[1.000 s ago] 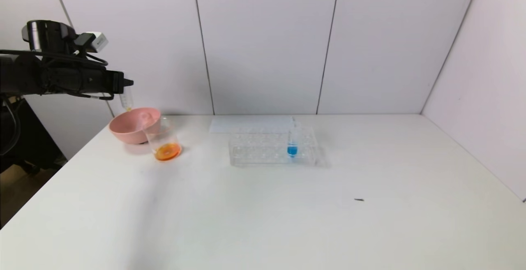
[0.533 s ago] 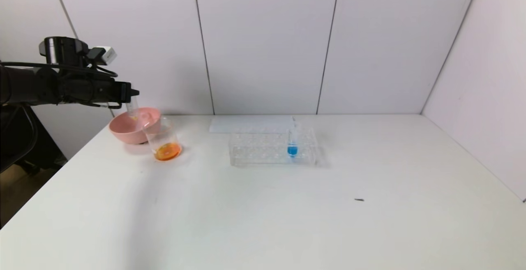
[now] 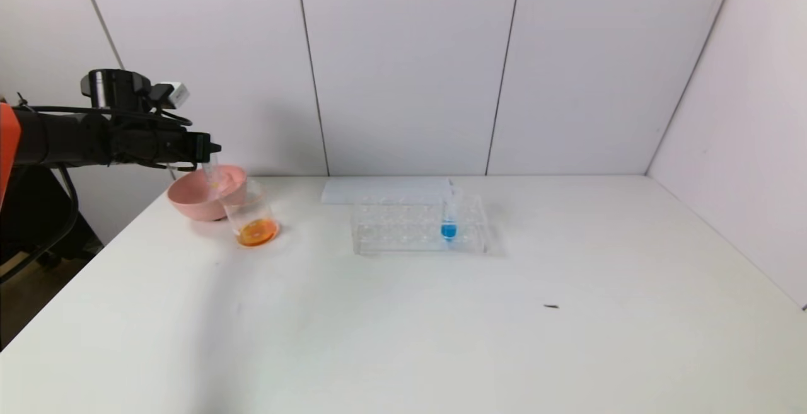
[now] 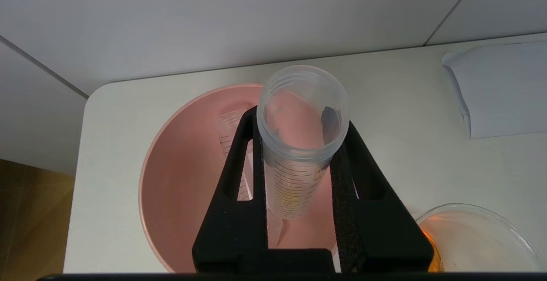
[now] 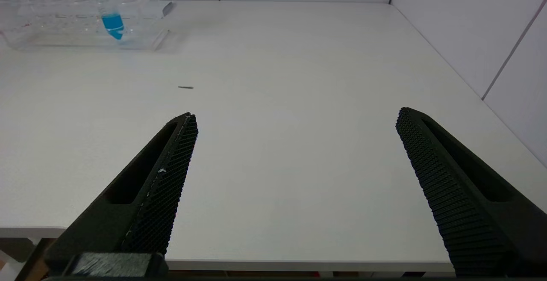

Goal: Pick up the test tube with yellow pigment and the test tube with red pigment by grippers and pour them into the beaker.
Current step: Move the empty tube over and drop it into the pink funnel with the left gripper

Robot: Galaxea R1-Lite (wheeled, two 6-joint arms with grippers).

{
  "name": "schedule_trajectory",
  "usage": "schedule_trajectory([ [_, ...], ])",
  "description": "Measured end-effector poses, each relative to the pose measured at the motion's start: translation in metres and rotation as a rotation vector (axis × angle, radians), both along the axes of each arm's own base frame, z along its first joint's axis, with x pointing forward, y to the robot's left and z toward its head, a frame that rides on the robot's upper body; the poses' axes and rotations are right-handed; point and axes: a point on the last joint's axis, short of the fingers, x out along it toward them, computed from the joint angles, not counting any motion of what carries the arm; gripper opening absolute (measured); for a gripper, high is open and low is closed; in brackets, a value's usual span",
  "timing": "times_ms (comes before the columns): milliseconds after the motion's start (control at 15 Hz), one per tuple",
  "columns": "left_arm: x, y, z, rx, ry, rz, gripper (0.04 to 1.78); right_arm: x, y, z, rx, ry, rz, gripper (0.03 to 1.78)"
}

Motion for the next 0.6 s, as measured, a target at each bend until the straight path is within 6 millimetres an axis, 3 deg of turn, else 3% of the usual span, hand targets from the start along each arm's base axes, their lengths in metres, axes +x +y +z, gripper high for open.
schedule_trajectory([
  [600, 0.020, 0.003, -0.029, -0.006, 0.038, -0.002, 0.44, 0.000, 0.000, 0.000, 0.000, 0.000, 0.000, 1.70],
])
